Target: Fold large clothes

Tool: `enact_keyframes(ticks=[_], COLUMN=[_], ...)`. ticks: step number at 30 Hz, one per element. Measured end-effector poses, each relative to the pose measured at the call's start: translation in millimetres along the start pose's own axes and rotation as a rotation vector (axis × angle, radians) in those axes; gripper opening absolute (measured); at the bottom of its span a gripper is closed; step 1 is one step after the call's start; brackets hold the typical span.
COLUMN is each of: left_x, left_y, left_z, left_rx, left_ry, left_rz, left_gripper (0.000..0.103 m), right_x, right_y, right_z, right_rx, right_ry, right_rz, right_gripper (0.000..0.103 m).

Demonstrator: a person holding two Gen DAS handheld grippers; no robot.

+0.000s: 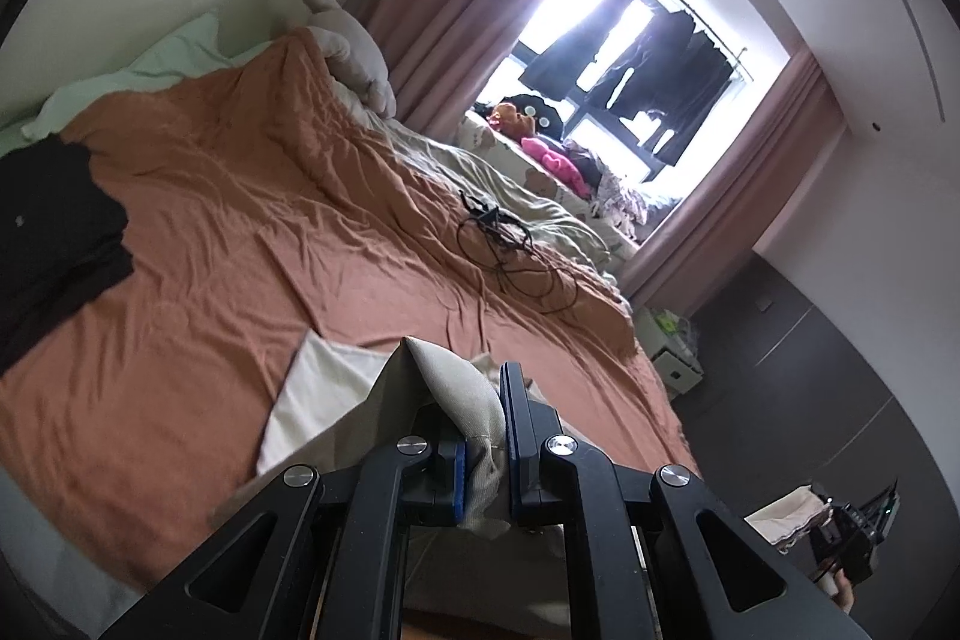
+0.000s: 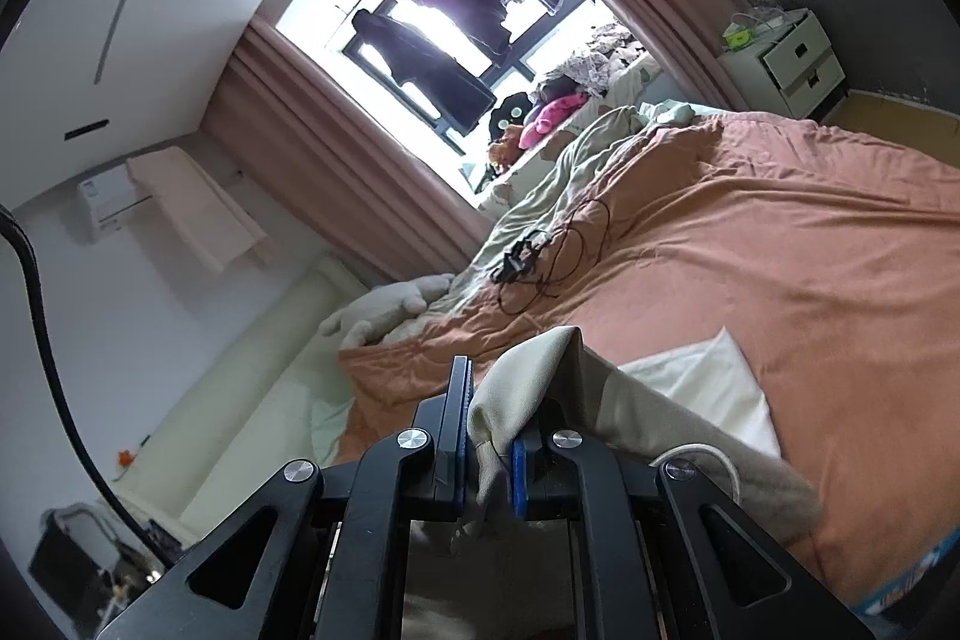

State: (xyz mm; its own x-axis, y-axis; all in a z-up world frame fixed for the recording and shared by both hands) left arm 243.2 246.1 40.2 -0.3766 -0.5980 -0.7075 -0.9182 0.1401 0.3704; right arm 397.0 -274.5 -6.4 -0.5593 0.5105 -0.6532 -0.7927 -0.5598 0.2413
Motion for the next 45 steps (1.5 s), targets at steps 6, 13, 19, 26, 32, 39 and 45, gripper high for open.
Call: enact_keyframes(ticks=[6, 13, 19, 26, 32, 39, 45], left_x=[-21, -26, -18, -4, 8, 20, 19], left_y=[-45, -99, -150, -207, -244, -276, -260], left_z=[5, 24, 48, 77, 102, 118, 105], left_rx=[-0.034, -0.083, -0.121, -0.171, -0.235, -0.231, -0.243], left_ry=[-0.014, -0.004, 0.008, 0.021, 0.033, 0.059, 0.022], left_rz=[0.016, 0.059, 0.121, 0.186, 0.238, 0.321, 0.252], left_gripper=[0.010, 0.010, 0.010, 0.010, 0.010, 0.052, 0.082], right_x=[-18, -22, -13, 3, 12, 25, 37], right_y=[-43, -94, -134, -177, -209, -240, -237], right_z=[-2, -19, -49, -83, -103, -117, -111], right_rx=[0.035, 0.080, 0.120, 0.179, 0.240, 0.317, 0.354], right_ry=[0.011, 0.010, -0.019, -0.053, -0.044, -0.042, -0.023], right_rz=[0.018, 0.058, 0.098, 0.151, 0.184, 0.217, 0.220], right_gripper=[0.011, 0.011, 0.011, 0.011, 0.012, 0.058, 0.061])
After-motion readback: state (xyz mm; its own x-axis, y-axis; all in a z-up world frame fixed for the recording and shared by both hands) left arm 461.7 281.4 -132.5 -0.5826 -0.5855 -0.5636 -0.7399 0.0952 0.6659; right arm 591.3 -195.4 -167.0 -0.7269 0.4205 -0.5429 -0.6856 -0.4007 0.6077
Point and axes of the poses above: each gripper's, at about its wrist camera, not at the fingertips, and y roughly against the way its jaws point, z to its left, x to its underside, the point moved 5 cm from there along -y, roughly the way its jaws point, and after that the axes turned 3 degrees about x, right-handed, at the moved point
